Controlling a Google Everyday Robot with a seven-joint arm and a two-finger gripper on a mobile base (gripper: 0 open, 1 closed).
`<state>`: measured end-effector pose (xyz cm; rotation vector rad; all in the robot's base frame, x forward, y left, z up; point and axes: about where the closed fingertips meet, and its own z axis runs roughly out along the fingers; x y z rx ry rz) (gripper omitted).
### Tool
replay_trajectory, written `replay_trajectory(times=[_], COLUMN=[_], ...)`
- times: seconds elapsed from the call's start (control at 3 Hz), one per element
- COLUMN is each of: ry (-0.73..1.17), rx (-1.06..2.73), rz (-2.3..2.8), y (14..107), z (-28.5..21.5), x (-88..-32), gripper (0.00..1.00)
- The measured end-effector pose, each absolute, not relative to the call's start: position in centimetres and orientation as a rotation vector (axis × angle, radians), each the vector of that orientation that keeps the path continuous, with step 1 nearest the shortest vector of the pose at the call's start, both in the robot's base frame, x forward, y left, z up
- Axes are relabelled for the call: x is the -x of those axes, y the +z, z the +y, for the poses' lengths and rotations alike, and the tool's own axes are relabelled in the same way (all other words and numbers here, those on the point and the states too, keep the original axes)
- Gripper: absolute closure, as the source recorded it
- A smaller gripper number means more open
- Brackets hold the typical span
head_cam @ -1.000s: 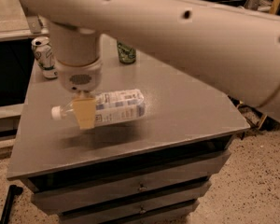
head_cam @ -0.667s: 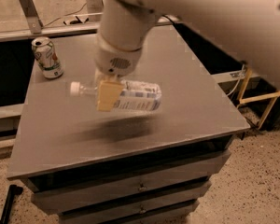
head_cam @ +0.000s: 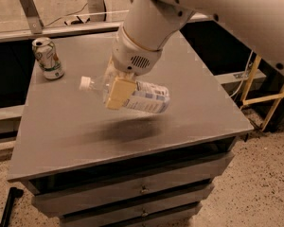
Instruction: Place blue plastic bottle upright
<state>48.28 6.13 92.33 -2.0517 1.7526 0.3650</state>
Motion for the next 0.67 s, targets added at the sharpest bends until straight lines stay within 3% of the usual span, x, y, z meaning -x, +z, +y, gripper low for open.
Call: replay_trajectory(times=[0.67], ry=[0.766], rx=[1.750], rz=[1.270], y=[97.1], z=[6.0], x=[-53.5], gripper=[1.00])
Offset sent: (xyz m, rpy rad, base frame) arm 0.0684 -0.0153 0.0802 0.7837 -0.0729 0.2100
